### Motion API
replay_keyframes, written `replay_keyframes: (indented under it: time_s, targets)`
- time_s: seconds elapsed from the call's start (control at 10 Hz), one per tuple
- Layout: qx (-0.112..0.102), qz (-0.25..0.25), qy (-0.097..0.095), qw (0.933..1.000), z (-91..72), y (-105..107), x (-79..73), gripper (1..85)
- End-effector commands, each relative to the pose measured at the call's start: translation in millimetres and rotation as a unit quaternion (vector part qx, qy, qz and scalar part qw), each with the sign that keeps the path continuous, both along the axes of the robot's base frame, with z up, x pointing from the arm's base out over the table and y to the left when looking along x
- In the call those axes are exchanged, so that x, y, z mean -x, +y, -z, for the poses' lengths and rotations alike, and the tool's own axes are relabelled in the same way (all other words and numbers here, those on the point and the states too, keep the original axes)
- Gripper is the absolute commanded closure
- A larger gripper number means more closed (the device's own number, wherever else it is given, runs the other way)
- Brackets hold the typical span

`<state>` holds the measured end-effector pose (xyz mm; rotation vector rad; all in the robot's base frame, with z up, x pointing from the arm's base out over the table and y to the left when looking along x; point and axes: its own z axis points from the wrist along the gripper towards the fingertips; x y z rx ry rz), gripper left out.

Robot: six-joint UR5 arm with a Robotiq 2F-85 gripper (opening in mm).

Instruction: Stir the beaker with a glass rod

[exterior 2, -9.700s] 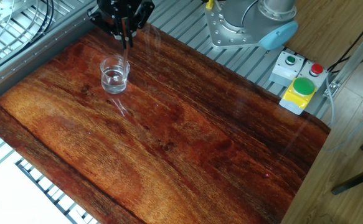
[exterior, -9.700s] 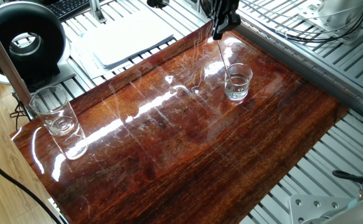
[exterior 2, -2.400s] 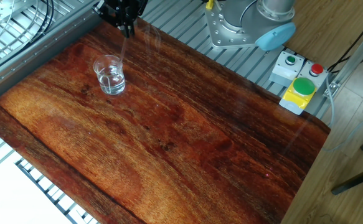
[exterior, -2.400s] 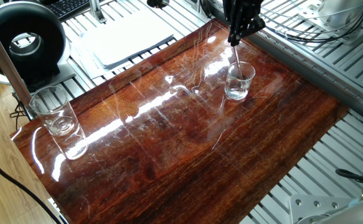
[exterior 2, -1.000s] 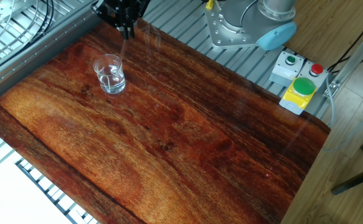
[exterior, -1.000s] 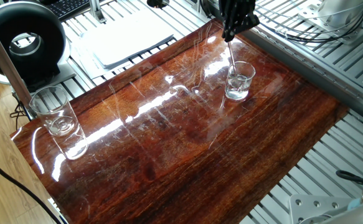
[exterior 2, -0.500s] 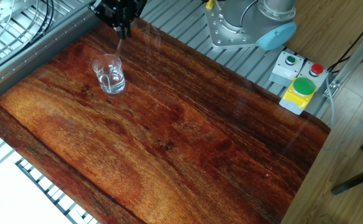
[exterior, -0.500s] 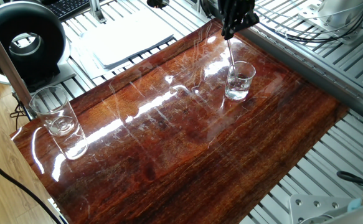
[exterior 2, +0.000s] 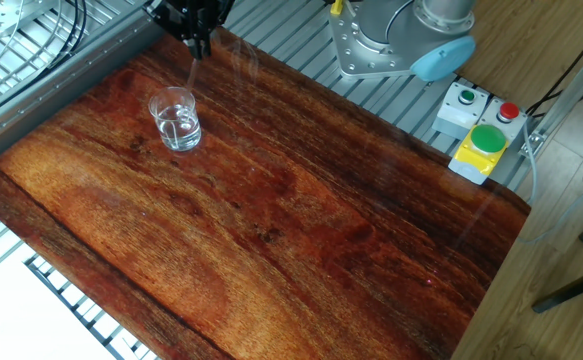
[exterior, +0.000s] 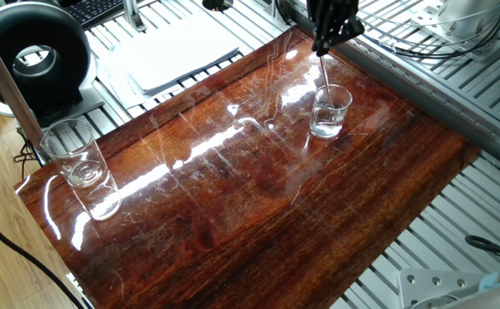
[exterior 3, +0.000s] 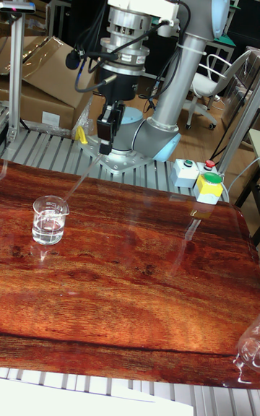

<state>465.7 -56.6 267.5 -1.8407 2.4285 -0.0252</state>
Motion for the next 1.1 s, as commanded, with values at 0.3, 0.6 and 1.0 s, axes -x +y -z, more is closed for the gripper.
replay_keyframes:
  time_s: [0.3,0.6,1.0]
  targets:
    - [-0.009,-0.008,-0.017,0.9998,-5.4,8.1,-11.1,84.7]
    - [0.022,-0.044,-0.025,0.9985,-7.0,-7.1,-12.1,84.7]
    - [0.020,0.012,0.016,0.9996,-7.5,-8.1,12.7,84.7]
